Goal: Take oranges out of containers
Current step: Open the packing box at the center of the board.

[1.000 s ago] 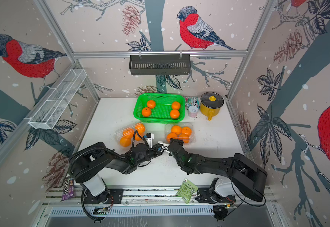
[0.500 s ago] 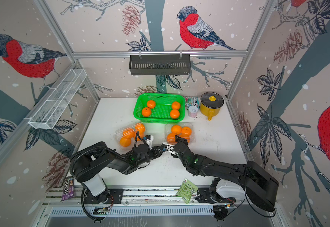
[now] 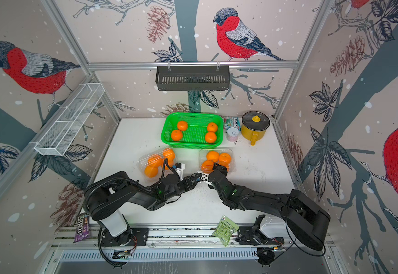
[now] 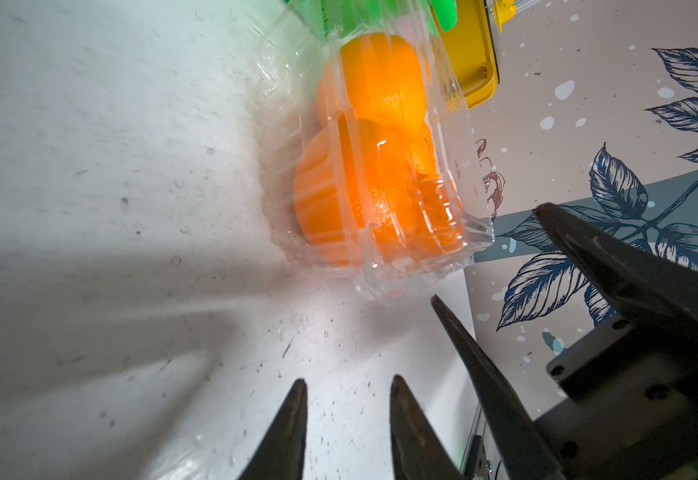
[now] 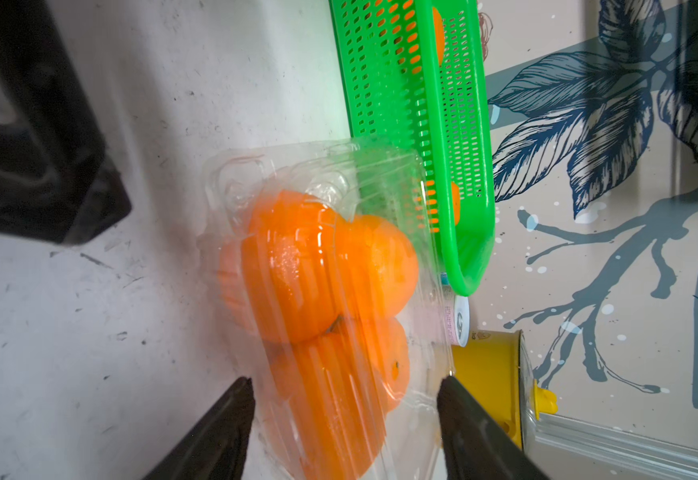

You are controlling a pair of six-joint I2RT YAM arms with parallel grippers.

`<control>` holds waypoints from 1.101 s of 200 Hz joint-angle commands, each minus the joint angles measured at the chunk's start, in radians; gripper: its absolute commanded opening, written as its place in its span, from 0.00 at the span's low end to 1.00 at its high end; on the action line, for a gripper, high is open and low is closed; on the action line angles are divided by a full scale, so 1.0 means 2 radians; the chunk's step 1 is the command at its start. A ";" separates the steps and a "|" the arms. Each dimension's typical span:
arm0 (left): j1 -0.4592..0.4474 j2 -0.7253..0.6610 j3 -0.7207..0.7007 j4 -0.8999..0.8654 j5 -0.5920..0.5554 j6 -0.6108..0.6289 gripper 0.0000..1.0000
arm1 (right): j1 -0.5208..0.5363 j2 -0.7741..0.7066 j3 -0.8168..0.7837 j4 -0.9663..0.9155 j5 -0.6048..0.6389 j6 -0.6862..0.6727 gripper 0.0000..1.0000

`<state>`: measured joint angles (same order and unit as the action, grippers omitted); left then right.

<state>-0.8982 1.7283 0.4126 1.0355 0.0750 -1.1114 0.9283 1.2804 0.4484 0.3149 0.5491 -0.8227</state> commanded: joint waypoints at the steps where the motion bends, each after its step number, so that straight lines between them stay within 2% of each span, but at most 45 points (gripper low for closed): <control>1: 0.000 -0.003 0.000 0.006 0.000 -0.003 0.36 | -0.003 0.007 0.004 0.012 0.013 -0.011 0.72; 167: 0.000 -0.005 0.001 -0.002 0.002 0.001 0.37 | -0.025 0.046 0.033 0.027 0.001 -0.040 0.71; 195: -0.002 -0.004 0.000 0.001 0.002 0.003 0.38 | -0.034 0.056 0.047 0.026 -0.009 -0.040 0.68; 220: -0.004 -0.003 -0.009 0.031 -0.002 -0.003 0.46 | -0.043 0.062 0.058 0.016 -0.023 -0.040 0.62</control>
<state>-0.9020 1.7187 0.4084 1.0382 0.0776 -1.1095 0.8539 1.3949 0.5442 0.3378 0.5362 -0.8967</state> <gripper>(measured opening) 0.417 0.642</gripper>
